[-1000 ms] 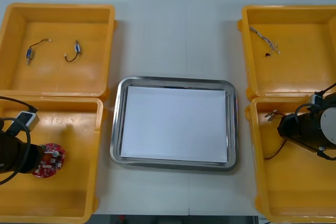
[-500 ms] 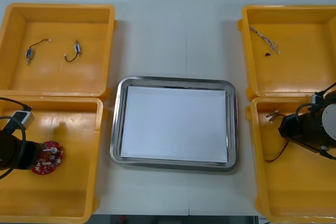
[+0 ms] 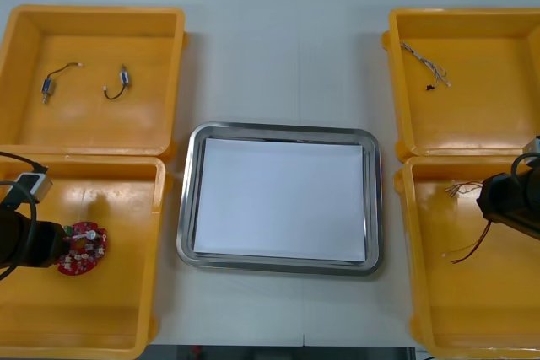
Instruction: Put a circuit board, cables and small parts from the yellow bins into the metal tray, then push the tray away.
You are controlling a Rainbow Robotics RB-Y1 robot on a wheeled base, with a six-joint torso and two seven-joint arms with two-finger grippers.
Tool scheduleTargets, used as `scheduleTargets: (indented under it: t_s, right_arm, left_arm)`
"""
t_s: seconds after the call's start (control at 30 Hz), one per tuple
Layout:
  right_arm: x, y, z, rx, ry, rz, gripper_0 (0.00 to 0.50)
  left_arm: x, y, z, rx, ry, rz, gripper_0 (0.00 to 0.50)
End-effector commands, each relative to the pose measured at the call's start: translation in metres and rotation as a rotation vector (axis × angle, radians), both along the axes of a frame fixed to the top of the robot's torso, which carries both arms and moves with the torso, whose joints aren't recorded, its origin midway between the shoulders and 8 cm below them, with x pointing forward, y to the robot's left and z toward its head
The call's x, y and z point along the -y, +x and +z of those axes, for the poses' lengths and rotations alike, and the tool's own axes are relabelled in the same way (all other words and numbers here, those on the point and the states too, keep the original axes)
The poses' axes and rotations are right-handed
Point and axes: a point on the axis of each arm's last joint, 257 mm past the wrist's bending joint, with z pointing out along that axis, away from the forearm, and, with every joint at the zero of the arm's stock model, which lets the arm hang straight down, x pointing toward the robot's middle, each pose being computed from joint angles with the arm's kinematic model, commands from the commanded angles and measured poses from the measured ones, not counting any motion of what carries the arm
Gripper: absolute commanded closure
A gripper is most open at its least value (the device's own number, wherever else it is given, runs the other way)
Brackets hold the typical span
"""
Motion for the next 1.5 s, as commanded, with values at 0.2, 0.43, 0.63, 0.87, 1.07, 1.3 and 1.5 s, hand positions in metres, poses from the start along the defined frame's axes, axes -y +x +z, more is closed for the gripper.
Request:
scheduleTargets:
  t_s: [0.2,0.43,0.63,0.87,1.07,1.3,1.5]
  right_arm:
    - [0.025,-0.017,0.069,0.033,-0.129,0.116,0.500]
    - [0.022,-0.016,0.097,0.097,-0.172,0.160,0.500]
    - [0.005,-0.025,0.110,0.119,-0.173,0.246,0.500]
    - [-0.018,-0.040,0.123,0.132,-0.204,0.382,0.500]
    - [-0.034,-0.054,0.134,0.128,-0.235,0.493,0.500]
    - [-0.050,-0.074,0.140,0.113,-0.277,0.616,0.500]
    - [-0.064,-0.089,0.139,0.090,-0.289,0.708,0.500]
  left_arm:
    - [-0.023,0.015,0.035,0.040,0.092,-0.035,0.000]
    - [-0.021,0.015,0.053,0.032,0.100,-0.026,0.000]
    - [-0.018,0.023,0.062,0.043,0.085,-0.006,0.000]
    - [-0.013,0.036,0.064,0.047,0.022,0.044,0.000]
    - [-0.011,0.046,0.062,0.045,-0.025,0.082,0.000]
    - [-0.003,0.048,0.057,0.029,-0.077,0.114,0.000]
    - [0.007,0.047,0.042,0.000,-0.102,0.132,0.000]
